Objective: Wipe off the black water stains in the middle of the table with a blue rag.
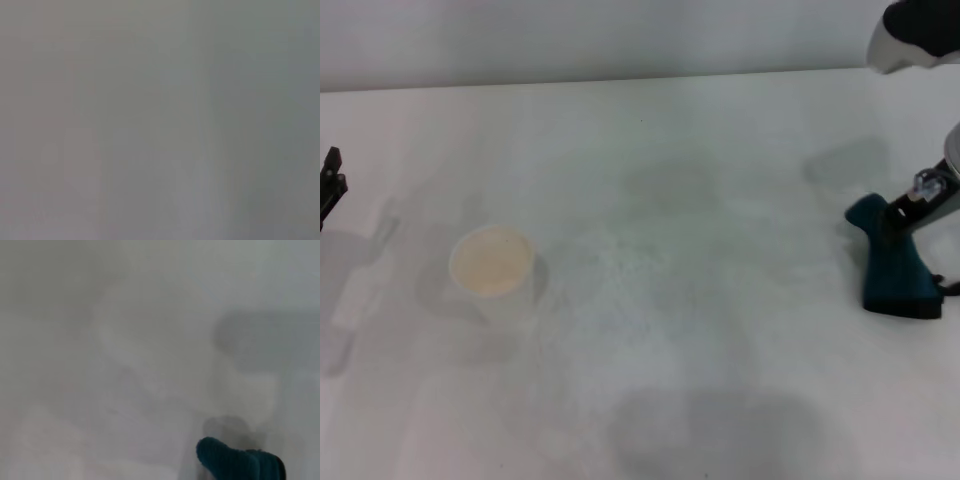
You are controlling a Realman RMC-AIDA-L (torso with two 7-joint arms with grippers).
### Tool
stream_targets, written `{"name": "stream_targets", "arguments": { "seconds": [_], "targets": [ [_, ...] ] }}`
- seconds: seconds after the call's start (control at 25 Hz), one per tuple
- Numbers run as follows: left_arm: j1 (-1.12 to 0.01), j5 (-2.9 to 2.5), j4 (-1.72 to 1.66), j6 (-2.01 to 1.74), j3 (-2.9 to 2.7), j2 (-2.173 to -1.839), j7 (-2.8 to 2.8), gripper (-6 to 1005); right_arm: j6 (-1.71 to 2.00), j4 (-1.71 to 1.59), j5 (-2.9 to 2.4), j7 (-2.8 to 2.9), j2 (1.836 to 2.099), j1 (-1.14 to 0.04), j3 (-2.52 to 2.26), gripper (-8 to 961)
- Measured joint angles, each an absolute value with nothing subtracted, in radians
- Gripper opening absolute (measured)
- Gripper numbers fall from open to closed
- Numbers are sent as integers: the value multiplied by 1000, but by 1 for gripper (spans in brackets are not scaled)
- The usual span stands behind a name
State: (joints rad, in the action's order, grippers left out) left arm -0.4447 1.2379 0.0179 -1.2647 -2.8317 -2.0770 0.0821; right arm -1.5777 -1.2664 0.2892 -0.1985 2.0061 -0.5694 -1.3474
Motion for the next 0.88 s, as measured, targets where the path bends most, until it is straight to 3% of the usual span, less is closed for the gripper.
{"name": "stream_targets", "arguments": {
  "seconds": [0.4, 0.6, 0.88],
  "targets": [
    [-446, 1238, 19, -1257, -2832, -2077, 81, 877, -1545, -1239, 268, -219, 2007, -581, -1307, 125],
    [-446, 1241, 21, -1253, -2832, -2076, 81, 877, -1498, -1294, 292, -246, 2009, -568, -1208, 322],
    [-446, 1249, 21, -1253, -2832, -2075, 81, 878, -1270, -1299, 524, -448, 2007, -494, -992, 409]
  ]
}}
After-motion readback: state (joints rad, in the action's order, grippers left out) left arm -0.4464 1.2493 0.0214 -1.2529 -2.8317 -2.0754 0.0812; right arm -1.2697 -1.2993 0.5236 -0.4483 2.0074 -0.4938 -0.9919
